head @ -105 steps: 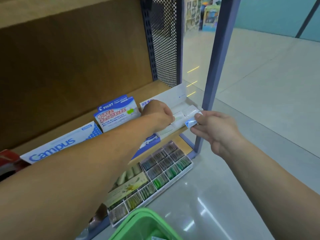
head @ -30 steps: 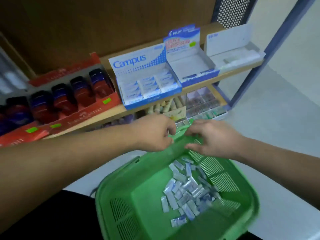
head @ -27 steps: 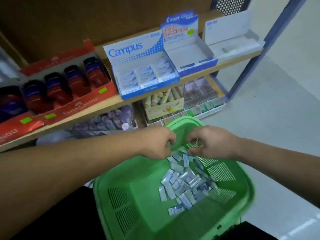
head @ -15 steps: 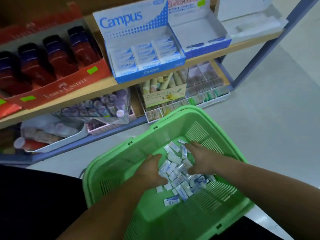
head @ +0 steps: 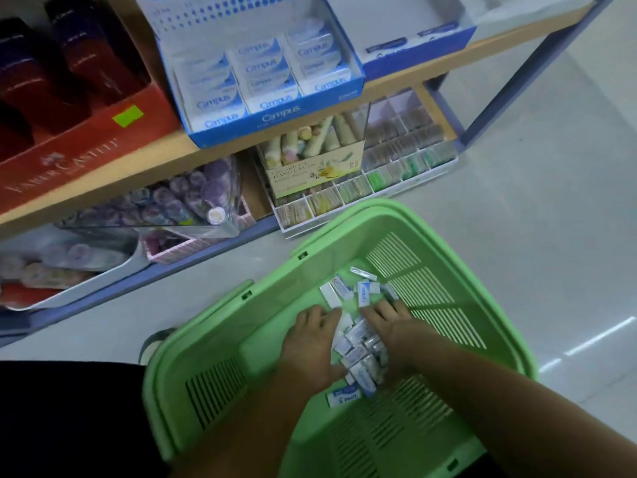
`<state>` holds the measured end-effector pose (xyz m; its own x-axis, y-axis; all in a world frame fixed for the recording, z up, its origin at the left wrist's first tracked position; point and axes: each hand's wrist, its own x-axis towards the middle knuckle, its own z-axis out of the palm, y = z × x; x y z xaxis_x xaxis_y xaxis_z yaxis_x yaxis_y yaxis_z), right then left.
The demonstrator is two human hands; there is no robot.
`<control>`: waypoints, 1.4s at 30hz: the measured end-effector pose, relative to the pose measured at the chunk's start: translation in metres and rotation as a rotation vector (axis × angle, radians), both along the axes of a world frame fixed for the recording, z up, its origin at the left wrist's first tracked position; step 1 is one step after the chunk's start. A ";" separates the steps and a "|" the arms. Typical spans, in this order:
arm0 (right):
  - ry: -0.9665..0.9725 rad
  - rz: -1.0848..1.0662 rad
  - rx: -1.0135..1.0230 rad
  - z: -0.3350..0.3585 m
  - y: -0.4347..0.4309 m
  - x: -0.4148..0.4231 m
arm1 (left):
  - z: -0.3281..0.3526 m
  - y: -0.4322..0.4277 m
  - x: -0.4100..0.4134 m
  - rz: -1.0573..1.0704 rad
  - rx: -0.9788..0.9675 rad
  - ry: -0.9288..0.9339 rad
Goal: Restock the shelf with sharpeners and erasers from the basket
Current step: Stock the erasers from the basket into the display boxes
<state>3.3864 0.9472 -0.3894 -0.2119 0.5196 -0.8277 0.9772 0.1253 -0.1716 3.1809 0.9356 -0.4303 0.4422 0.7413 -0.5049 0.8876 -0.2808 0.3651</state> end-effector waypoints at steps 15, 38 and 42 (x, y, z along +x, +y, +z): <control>0.180 -0.285 0.046 -0.017 0.010 -0.001 | -0.013 0.009 0.007 0.355 -0.231 -0.081; 0.503 -0.914 -0.266 0.014 0.055 -0.020 | 0.020 0.046 0.007 0.842 -0.407 -0.571; 0.569 -0.837 -0.344 0.059 0.069 -0.013 | 0.064 0.050 0.000 0.830 -0.510 -0.588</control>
<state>3.3735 1.0166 -0.3305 -0.2973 0.4359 -0.8495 0.4949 -0.6905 -0.5275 3.1809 0.9856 -0.3667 0.1786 0.6832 -0.7081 0.3832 0.6145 0.6896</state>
